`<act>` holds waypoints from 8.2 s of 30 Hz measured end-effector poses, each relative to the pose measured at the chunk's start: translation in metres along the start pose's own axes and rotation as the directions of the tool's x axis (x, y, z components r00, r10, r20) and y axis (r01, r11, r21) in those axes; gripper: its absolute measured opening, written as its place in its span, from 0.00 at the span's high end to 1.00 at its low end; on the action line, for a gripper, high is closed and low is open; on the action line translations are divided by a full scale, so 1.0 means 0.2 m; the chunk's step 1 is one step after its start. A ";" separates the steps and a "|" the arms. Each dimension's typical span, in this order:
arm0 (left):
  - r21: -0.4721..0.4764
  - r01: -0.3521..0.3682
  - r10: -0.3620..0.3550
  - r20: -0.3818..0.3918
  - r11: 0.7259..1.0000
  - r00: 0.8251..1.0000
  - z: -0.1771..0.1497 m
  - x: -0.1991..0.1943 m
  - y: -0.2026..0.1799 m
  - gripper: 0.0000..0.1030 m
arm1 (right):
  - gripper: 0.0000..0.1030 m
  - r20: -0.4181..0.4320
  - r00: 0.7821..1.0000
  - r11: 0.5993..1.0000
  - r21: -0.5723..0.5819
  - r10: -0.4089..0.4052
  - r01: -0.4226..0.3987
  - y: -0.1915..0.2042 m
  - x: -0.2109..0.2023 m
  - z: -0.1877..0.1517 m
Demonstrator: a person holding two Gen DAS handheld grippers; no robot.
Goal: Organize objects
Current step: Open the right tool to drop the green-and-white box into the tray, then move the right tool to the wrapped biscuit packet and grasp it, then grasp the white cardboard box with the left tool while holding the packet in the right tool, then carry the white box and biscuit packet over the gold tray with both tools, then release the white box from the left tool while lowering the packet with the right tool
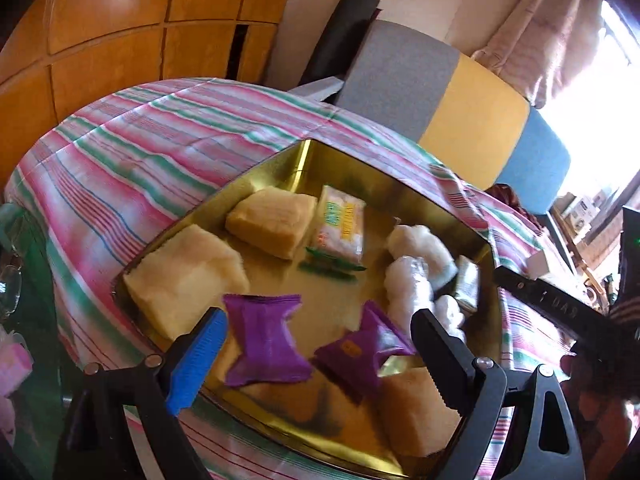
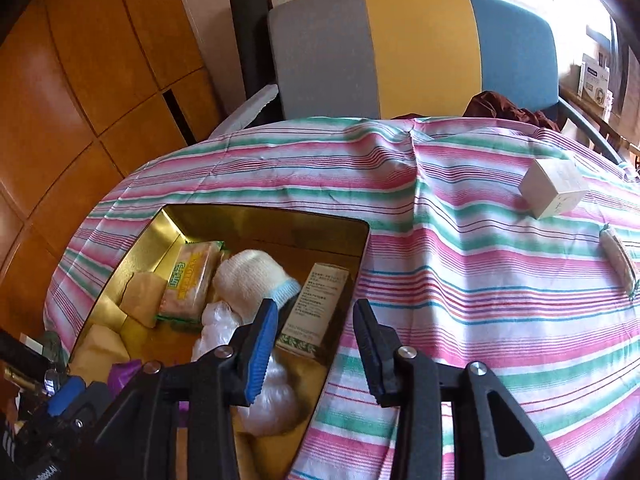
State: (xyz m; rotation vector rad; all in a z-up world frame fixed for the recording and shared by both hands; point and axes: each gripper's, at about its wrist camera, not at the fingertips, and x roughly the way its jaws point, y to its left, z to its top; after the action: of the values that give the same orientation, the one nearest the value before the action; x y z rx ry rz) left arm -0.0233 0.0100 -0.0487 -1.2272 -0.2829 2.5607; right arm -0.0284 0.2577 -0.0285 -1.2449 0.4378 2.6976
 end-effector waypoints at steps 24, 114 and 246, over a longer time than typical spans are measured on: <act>0.203 0.078 -0.075 -0.019 0.976 0.997 -0.14 -0.07 -0.49 0.02 | 0.61 0.030 0.985 0.985 0.029 -0.169 0.169 -0.55 -0.25 -0.25; 0.838 0.119 -0.139 -0.053 0.532 0.989 0.02 0.90 -2.31 0.00 | 0.55 0.112 0.876 0.862 0.270 -0.470 0.428 -1.83 -0.13 -0.14; 0.078 0.031 -0.030 -0.007 0.996 1.000 -0.05 -0.08 0.12 0.09 | 0.56 -0.101 0.963 0.950 -0.170 0.248 -0.263 0.38 0.03 0.04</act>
State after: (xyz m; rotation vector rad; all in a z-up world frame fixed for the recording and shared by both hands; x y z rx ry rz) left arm -0.0100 -0.0175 -0.0506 -1.1926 -0.1965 2.5167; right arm -0.0572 0.1881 -0.0130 -1.4368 0.3943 2.9714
